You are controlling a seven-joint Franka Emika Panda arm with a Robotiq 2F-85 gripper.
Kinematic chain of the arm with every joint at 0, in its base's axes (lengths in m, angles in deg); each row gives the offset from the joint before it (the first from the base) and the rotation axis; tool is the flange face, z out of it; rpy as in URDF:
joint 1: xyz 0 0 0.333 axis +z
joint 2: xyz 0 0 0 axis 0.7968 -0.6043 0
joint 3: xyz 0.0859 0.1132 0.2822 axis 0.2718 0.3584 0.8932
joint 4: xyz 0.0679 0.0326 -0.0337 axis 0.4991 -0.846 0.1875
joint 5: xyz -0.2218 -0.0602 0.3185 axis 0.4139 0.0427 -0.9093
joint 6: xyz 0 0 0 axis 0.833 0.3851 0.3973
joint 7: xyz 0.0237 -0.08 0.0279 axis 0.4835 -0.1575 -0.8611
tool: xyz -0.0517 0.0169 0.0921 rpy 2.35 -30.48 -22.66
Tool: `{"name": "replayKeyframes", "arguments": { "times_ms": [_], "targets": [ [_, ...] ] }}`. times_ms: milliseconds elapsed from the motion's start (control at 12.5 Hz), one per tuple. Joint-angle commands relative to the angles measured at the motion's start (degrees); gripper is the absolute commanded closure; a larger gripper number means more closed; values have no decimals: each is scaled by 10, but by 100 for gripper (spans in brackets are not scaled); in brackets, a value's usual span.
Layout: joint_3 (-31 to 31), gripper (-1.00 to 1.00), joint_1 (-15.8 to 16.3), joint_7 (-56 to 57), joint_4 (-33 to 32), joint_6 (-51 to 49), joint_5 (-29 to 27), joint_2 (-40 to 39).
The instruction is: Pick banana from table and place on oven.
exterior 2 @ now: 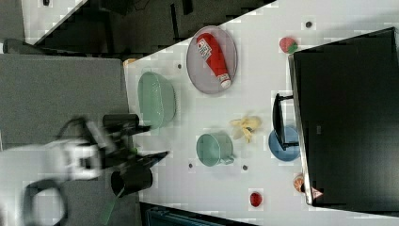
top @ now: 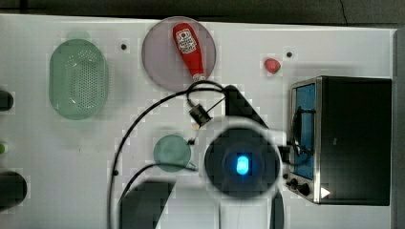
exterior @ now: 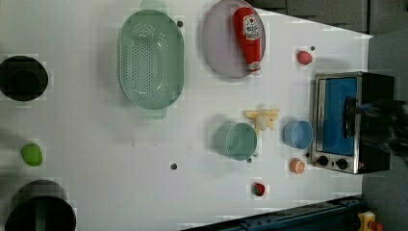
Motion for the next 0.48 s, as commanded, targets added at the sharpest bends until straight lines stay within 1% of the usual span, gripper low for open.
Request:
{"name": "replayKeyframes", "arguments": {
  "times_ms": [80,320,480],
  "targets": [
    [10,-100,-10,-14,-62,79,7,-27],
    [10,-100,-10,-14,-98,183,7,-93],
    [10,-100,-10,-15,-114,235,7,-142]
  ]
}}
